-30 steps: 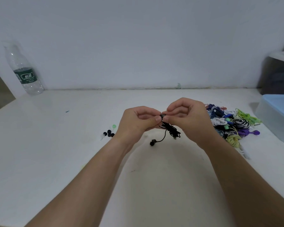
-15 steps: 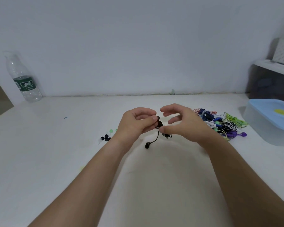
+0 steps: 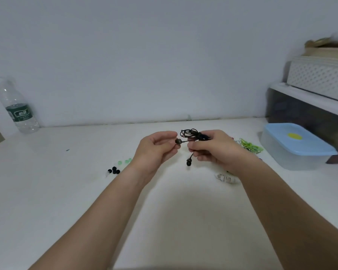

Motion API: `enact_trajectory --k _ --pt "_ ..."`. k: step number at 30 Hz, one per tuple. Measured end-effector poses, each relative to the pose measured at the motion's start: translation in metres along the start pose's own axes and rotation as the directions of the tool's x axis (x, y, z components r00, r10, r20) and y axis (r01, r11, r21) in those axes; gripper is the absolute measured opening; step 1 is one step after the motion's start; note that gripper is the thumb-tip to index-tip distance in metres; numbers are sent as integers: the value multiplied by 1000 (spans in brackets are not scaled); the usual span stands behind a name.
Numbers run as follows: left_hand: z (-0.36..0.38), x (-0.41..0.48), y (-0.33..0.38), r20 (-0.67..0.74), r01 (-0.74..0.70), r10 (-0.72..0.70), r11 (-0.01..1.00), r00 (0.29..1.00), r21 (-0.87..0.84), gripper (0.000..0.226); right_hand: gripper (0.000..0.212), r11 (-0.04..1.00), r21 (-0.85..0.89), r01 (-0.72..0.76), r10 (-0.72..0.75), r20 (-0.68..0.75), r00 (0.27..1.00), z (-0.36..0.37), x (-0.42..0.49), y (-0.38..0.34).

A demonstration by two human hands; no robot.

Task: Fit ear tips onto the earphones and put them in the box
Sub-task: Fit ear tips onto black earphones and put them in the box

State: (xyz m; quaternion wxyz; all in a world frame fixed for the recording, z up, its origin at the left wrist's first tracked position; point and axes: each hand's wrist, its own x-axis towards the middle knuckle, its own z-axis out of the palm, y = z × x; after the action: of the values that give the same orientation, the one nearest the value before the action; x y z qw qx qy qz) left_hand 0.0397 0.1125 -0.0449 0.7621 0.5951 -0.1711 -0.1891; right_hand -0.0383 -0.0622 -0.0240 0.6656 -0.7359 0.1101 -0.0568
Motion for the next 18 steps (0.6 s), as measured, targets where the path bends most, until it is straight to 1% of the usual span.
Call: enact_trajectory --k 3,4,5,7,8,9,10,11,12,13,14,15,17,18 --pt "23 -1 -11 -67 117 -121 991 990 -66 16 11 998 60 7 -6 -15 1000 -13 -9 -12" --pt "33 -2 -14 -80 169 -176 981 981 -92 20 8 994 113 11 -9 -16 1000 -18 -11 -16" --pt "43 -2 -16 -62 230 -241 962 969 -149 27 6 985 174 15 -12 -17 1000 -22 -14 -19" --pt "67 -3 -16 58 350 -352 872 934 -341 46 3 959 283 19 -16 -14 1000 -30 -20 -24" --pt "78 -3 -15 132 390 -370 811 919 -436 55 5 954 299 19 -18 -7 1000 -34 -22 -24" --pt "91 -3 -15 195 414 -367 757 910 -506 61 9 964 267 20 -17 -12 1000 -40 -26 -24" --pt "102 -1 -14 234 427 -358 716 904 -553 66 11 985 172 26 -20 -34 999 -45 -28 -23" --pt "112 1 -13 247 430 -354 690 902 -582 70 13 999 1 44 -43 -83 996 -50 -30 -21" --pt "121 3 -13 239 427 -358 674 903 -603 71 16 974 -217 59 -92 -145 985 -56 -32 -20" --pt "128 5 -12 212 418 -371 669 904 -615 69 17 897 -438 56 -157 -198 968 -61 -33 -19" --pt "134 7 -12 184 414 -388 670 903 -616 66 16 801 -597 40 -218 -229 949 -64 -35 -19" --pt "144 9 -11 176 423 -404 677 898 -602 63 14 729 -684 31 -255 -230 939 -70 -39 -18" --pt "161 11 -10 190 455 -424 704 885 -545 58 6 699 -712 64 -258 -169 951 -78 -45 -16" --pt "167 13 -12 194 471 -437 720 878 -510 54 6 687 -723 74 -243 -133 961 -80 -47 -14"
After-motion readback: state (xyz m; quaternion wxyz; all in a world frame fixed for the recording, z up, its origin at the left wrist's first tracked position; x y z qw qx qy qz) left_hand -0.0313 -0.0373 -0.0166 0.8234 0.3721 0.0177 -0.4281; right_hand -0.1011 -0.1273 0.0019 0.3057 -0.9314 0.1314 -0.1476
